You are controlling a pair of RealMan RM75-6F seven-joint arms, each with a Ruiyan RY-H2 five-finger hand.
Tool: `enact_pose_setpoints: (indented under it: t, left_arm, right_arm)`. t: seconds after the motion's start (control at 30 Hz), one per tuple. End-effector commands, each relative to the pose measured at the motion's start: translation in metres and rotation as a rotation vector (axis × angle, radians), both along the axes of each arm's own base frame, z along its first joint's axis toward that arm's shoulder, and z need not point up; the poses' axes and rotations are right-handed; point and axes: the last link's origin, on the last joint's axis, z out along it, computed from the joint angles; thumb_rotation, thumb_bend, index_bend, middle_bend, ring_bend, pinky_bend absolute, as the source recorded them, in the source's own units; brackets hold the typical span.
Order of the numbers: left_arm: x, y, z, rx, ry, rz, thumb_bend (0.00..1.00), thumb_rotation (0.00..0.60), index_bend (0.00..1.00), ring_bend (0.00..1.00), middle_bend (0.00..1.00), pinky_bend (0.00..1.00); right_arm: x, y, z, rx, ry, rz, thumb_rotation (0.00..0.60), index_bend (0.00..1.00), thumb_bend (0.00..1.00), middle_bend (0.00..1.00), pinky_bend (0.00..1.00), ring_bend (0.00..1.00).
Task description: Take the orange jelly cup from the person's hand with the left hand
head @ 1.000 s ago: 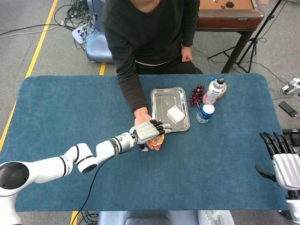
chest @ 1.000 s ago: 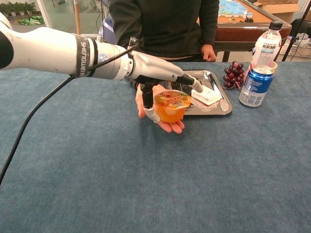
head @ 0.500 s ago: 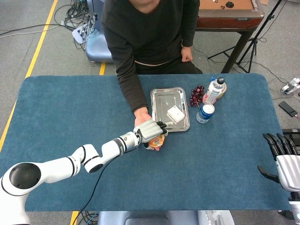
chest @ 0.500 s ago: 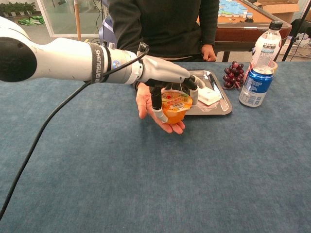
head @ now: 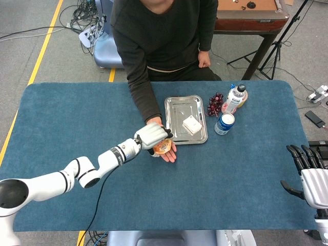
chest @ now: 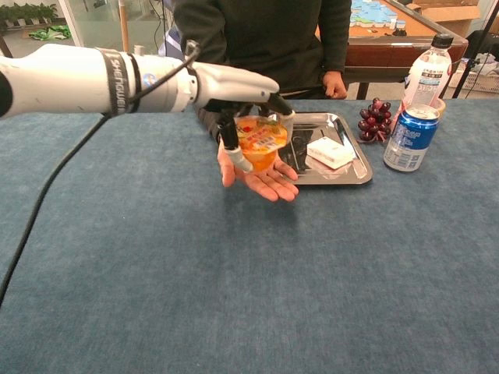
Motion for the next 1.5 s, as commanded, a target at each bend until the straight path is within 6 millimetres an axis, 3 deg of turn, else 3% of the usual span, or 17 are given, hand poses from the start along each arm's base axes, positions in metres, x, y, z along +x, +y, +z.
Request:
enact_pose_setpoints:
  t: [0.03, 0.17, 0.3, 0.4, 0.57, 0.97, 1.13, 1.23, 1.3, 1.5]
  left_arm:
    - [-0.023, 0.003, 0.027, 0.035, -0.024, 0.05, 0.17, 0.6, 0.44, 0.38, 0.29, 0.66]
    - [-0.055, 0.007, 0.057, 0.092, -0.05, 0.135, 0.17, 0.6, 0.42, 0.38, 0.29, 0.66]
    - [-0.084, 0.006, 0.07, 0.117, -0.052, 0.214, 0.17, 0.6, 0.41, 0.38, 0.29, 0.66]
    - [-0.106, 0.004, 0.071, 0.128, -0.022, 0.263, 0.17, 0.6, 0.4, 0.38, 0.29, 0.66]
    - [-0.125, 0.001, 0.059, 0.12, 0.003, 0.321, 0.17, 0.6, 0.4, 0.38, 0.29, 0.66]
    - [-0.133, 0.007, 0.021, 0.119, 0.081, 0.341, 0.17, 0.6, 0.34, 0.33, 0.24, 0.6]
    - [-0.139, 0.005, 0.015, 0.103, 0.152, 0.385, 0.17, 0.6, 0.11, 0.15, 0.09, 0.41]
    - [-0.138, 0.001, 0.017, 0.095, 0.135, 0.425, 0.17, 0.6, 0.01, 0.04, 0.01, 0.31]
    - [-0.136, -0.001, 0.023, 0.102, 0.102, 0.449, 0.17, 0.6, 0.0, 0.01, 0.0, 0.26]
    - [-0.14, -0.01, 0.056, 0.188, -0.008, 0.485, 0.17, 0.6, 0.0, 0.0, 0.0, 0.24]
  right_arm:
    - [0.002, -0.001, -0.001, 0.003, 0.001, 0.006, 0.6, 0.07, 0.17, 0.11, 0.08, 0.0]
    - [0.004, -0.003, -0.002, 0.01, 0.001, 0.013, 0.6, 0.07, 0.17, 0.11, 0.08, 0.0]
    - [0.006, -0.005, -0.004, 0.018, 0.002, 0.024, 0.6, 0.07, 0.17, 0.11, 0.08, 0.0]
    - [0.008, -0.007, -0.005, 0.021, 0.003, 0.033, 0.6, 0.07, 0.17, 0.11, 0.08, 0.0]
    - [0.01, -0.009, -0.006, 0.03, 0.007, 0.036, 0.6, 0.07, 0.17, 0.11, 0.08, 0.0]
    - [0.011, -0.005, -0.005, 0.025, 0.013, 0.027, 0.6, 0.07, 0.17, 0.11, 0.08, 0.0]
    - [0.011, -0.004, -0.004, 0.019, 0.01, 0.024, 0.6, 0.07, 0.17, 0.11, 0.08, 0.0]
    - [0.01, -0.003, -0.004, 0.015, 0.007, 0.025, 0.6, 0.07, 0.17, 0.11, 0.08, 0.0]
    - [0.01, -0.003, -0.004, 0.012, 0.007, 0.028, 0.6, 0.07, 0.17, 0.11, 0.08, 0.0]
    - [0.009, -0.001, -0.002, 0.007, 0.007, 0.027, 0.6, 0.07, 0.17, 0.11, 0.08, 0.0]
